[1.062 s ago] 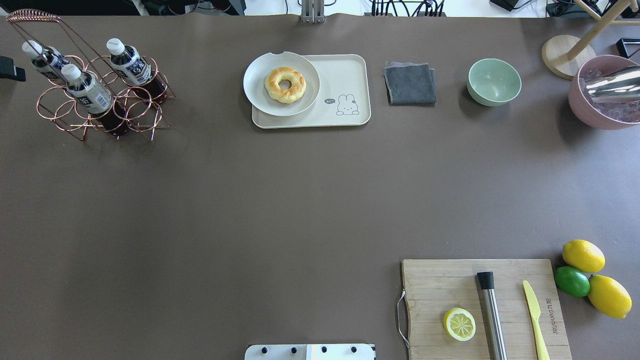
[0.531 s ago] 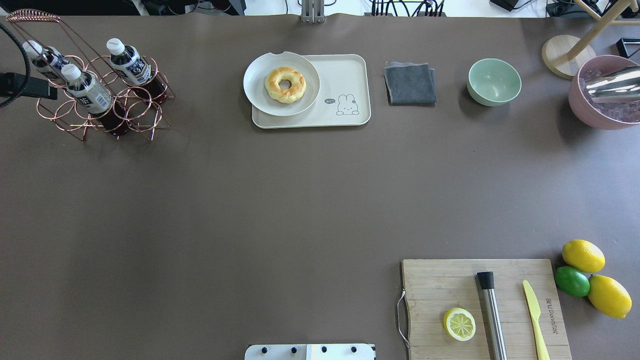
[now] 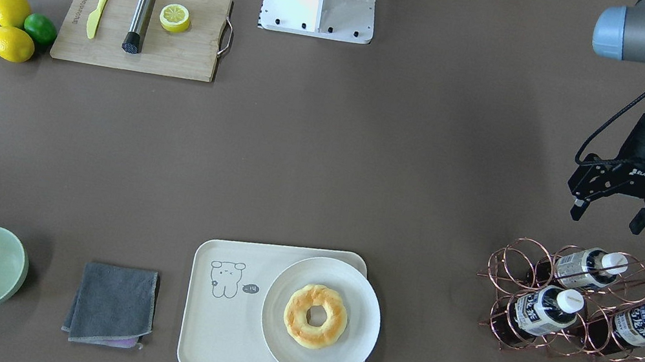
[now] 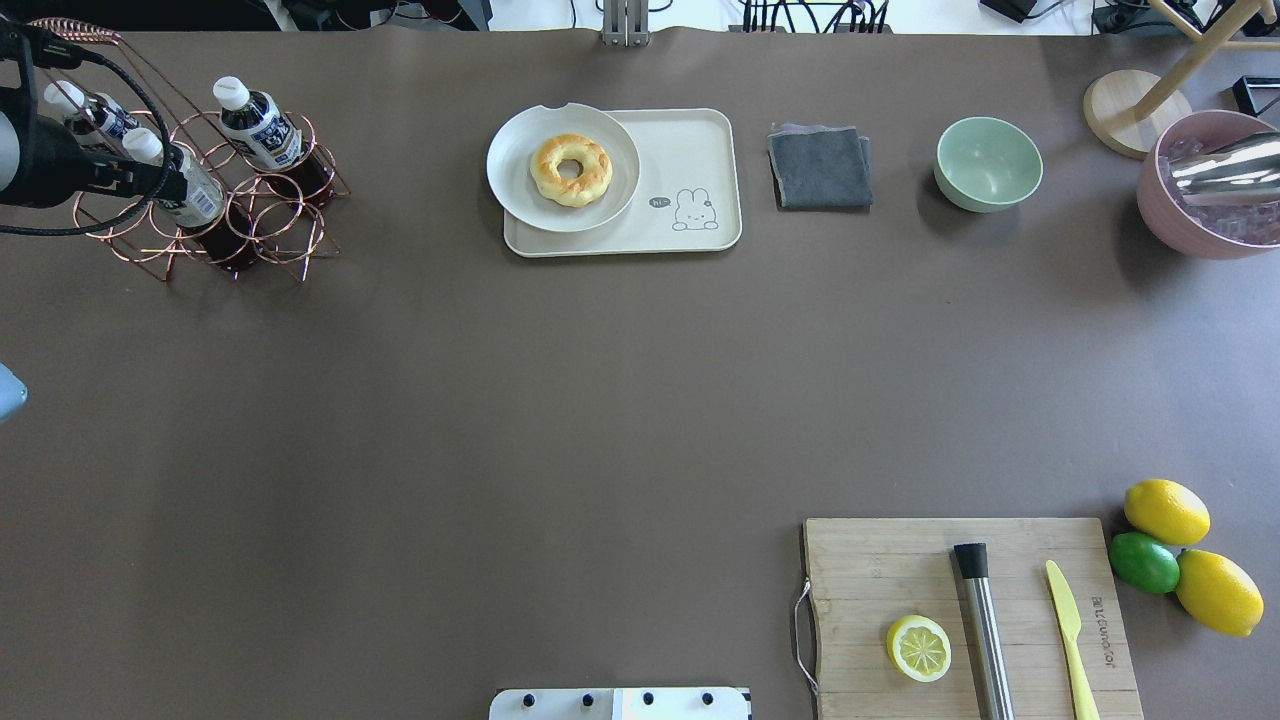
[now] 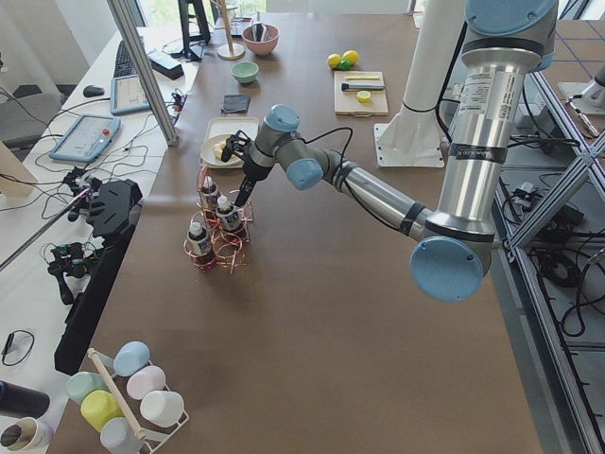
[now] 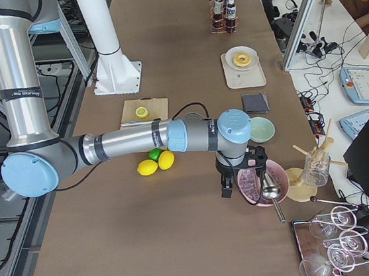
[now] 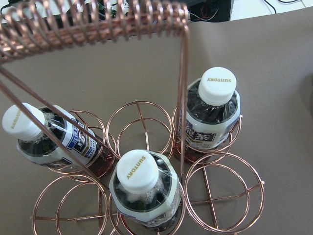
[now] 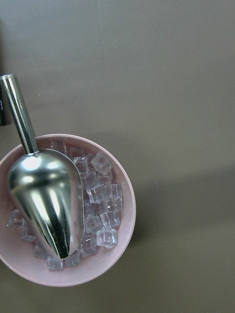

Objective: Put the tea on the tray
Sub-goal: 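Reach the left gripper down to a dark bottle in the copper rack, then close the left gripper around the white-capped bottle's neck, then lift the bottle out of the rack with the left gripper toward the tray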

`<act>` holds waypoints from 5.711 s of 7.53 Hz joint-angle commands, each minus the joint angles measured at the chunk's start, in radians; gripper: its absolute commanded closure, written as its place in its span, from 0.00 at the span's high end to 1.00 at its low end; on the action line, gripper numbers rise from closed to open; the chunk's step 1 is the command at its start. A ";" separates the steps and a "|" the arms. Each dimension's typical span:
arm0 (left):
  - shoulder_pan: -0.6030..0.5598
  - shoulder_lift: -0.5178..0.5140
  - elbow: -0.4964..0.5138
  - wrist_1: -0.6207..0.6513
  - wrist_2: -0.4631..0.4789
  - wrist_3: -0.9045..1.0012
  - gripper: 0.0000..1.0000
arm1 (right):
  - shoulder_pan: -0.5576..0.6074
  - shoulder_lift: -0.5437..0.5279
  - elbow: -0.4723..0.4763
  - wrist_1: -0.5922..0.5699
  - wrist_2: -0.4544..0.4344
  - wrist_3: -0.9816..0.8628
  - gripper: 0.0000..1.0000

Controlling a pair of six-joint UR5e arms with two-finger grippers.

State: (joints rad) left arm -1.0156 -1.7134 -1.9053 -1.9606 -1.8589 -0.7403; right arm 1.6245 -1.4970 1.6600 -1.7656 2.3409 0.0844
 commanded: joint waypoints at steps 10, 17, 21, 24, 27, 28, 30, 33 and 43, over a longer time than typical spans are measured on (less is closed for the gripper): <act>-0.072 -0.078 0.117 -0.009 -0.011 0.084 0.72 | -0.011 0.001 -0.014 0.043 0.000 0.002 1.00; -0.066 -0.100 0.157 -0.034 -0.013 0.071 0.71 | -0.014 0.001 -0.014 0.043 0.000 0.000 1.00; -0.060 -0.095 0.157 -0.041 -0.048 0.073 0.71 | -0.014 0.003 -0.016 0.043 -0.002 0.000 1.00; -0.060 -0.077 0.158 -0.090 -0.048 0.070 0.66 | -0.014 0.001 -0.016 0.043 -0.002 0.000 1.00; -0.061 -0.078 0.166 -0.090 -0.048 0.070 0.62 | -0.014 0.001 -0.014 0.043 -0.002 0.000 1.00; -0.063 -0.077 0.166 -0.090 -0.048 0.070 0.54 | -0.014 0.001 -0.014 0.043 0.000 0.000 1.00; -0.069 -0.075 0.166 -0.092 -0.048 0.082 0.00 | -0.014 0.000 -0.014 0.043 0.000 0.002 1.00; -0.080 -0.077 0.149 -0.092 -0.051 0.071 0.00 | -0.014 0.000 -0.014 0.043 0.000 0.002 1.00; -0.304 -0.196 -0.133 0.269 -0.290 0.066 0.00 | -0.014 -0.002 -0.017 0.043 0.000 0.002 1.00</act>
State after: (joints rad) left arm -1.3245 -1.8695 -2.0088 -1.7511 -2.1523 -0.6566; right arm 1.6107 -1.4968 1.6438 -1.7227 2.3409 0.0860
